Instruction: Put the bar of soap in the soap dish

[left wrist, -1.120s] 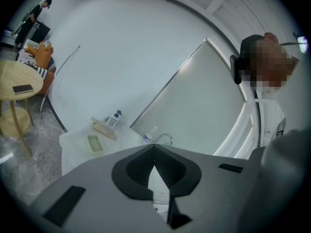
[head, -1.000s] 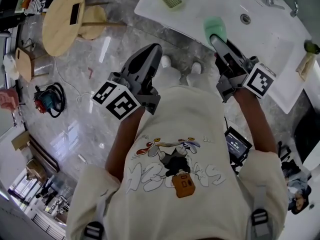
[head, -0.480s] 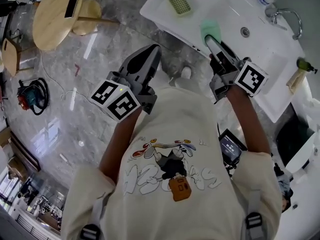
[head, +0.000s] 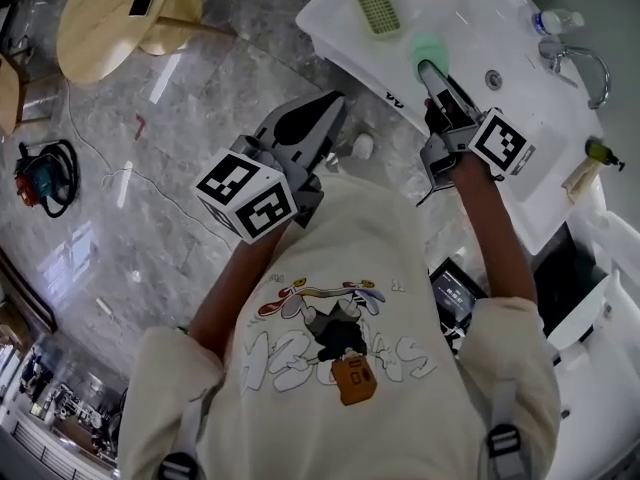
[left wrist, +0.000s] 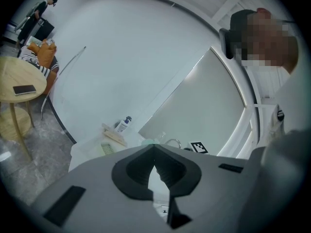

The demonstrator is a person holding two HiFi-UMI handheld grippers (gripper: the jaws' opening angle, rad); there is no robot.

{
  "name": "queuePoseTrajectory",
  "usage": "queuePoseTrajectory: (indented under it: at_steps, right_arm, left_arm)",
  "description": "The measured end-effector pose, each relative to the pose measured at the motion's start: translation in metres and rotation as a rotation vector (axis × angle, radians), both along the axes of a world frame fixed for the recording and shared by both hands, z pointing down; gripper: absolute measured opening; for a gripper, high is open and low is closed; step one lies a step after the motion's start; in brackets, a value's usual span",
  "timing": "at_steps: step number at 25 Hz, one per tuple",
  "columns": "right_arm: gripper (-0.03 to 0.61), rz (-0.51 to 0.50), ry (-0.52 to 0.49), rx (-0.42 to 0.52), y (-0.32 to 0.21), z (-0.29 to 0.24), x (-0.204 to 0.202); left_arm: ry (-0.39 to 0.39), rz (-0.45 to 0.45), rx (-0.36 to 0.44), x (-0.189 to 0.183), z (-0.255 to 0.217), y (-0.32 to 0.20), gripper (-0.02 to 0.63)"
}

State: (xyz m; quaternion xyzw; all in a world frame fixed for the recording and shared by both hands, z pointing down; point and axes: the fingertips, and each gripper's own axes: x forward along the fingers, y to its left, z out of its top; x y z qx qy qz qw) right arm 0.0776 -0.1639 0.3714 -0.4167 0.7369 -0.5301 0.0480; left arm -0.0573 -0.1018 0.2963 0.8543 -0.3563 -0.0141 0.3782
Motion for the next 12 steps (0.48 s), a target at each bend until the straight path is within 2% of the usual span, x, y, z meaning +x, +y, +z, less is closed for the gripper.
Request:
queuePoseTrajectory:
  at_steps: [12]
  right_arm:
    - [0.138, -0.014, 0.086, -0.062, -0.029, 0.043, -0.012]
  left_arm:
    - [0.016, 0.022, -0.037, -0.006, 0.018, -0.014, 0.008]
